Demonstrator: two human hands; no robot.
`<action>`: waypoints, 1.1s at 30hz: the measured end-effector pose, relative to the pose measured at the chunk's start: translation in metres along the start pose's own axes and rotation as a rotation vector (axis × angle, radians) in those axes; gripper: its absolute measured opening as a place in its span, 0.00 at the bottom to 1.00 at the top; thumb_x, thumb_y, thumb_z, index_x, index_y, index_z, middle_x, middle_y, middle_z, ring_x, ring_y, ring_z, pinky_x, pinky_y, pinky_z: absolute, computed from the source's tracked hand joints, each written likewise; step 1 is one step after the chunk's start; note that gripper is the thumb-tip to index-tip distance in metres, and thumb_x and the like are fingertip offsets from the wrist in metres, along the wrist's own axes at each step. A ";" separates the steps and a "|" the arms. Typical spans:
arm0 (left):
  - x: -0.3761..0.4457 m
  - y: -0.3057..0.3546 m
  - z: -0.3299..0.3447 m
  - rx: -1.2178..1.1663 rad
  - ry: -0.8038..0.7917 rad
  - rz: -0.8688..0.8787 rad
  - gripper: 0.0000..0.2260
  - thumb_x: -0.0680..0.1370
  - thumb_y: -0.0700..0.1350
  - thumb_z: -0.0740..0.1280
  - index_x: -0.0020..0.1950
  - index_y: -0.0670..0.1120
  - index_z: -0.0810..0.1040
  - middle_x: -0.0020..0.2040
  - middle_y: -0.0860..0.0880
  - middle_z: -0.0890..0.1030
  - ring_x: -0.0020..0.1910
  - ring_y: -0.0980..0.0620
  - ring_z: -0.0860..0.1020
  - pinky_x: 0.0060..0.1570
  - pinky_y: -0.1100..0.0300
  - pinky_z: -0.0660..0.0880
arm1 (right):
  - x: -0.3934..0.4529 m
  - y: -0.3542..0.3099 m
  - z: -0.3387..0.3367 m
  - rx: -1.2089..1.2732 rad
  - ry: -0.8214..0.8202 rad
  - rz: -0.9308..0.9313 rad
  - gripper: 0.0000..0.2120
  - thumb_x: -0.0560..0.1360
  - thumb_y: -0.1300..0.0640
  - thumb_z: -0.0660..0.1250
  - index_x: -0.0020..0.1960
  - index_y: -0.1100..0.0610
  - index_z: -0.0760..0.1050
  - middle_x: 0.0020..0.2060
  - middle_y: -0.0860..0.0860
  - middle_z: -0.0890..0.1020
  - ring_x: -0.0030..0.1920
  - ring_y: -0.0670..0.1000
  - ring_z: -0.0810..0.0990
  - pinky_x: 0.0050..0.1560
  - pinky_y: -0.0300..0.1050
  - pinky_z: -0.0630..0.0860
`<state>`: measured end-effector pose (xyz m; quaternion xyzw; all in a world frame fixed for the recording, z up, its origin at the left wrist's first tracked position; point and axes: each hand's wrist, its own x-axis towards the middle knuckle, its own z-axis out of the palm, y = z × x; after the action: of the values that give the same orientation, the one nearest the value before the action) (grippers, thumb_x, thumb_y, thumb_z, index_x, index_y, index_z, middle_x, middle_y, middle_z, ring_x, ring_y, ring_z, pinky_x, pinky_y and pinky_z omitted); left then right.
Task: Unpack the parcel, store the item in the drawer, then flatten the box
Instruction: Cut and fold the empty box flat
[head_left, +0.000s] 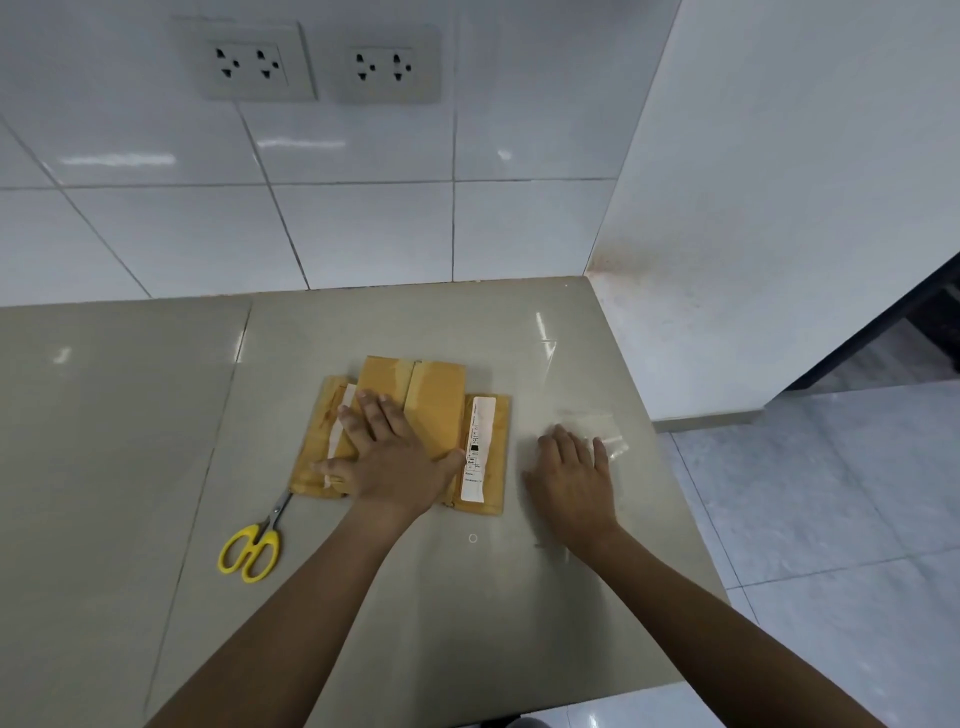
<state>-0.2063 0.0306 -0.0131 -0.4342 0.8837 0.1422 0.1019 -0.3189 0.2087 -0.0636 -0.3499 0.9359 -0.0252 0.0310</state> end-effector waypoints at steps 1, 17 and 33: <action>0.000 0.000 0.000 0.001 0.000 0.001 0.55 0.65 0.78 0.51 0.76 0.41 0.34 0.78 0.43 0.36 0.75 0.36 0.36 0.59 0.21 0.53 | -0.001 0.000 -0.001 0.005 0.011 0.003 0.23 0.79 0.47 0.57 0.69 0.60 0.68 0.71 0.59 0.70 0.72 0.60 0.66 0.74 0.62 0.54; 0.006 -0.001 0.005 0.013 -0.014 -0.013 0.57 0.61 0.79 0.47 0.76 0.42 0.34 0.78 0.43 0.35 0.75 0.36 0.36 0.58 0.20 0.53 | -0.015 -0.001 0.001 0.220 0.029 0.076 0.28 0.80 0.41 0.52 0.73 0.57 0.63 0.76 0.57 0.61 0.76 0.57 0.58 0.76 0.55 0.52; 0.002 0.001 0.000 0.012 -0.030 -0.013 0.55 0.66 0.78 0.52 0.76 0.42 0.33 0.78 0.43 0.34 0.75 0.36 0.34 0.60 0.20 0.53 | 0.023 0.021 -0.010 0.084 0.020 0.330 0.17 0.78 0.53 0.56 0.64 0.58 0.70 0.62 0.55 0.76 0.60 0.59 0.72 0.56 0.55 0.66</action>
<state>-0.2080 0.0292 -0.0134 -0.4370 0.8801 0.1427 0.1187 -0.3506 0.2101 -0.0561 -0.1896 0.9791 -0.0624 0.0400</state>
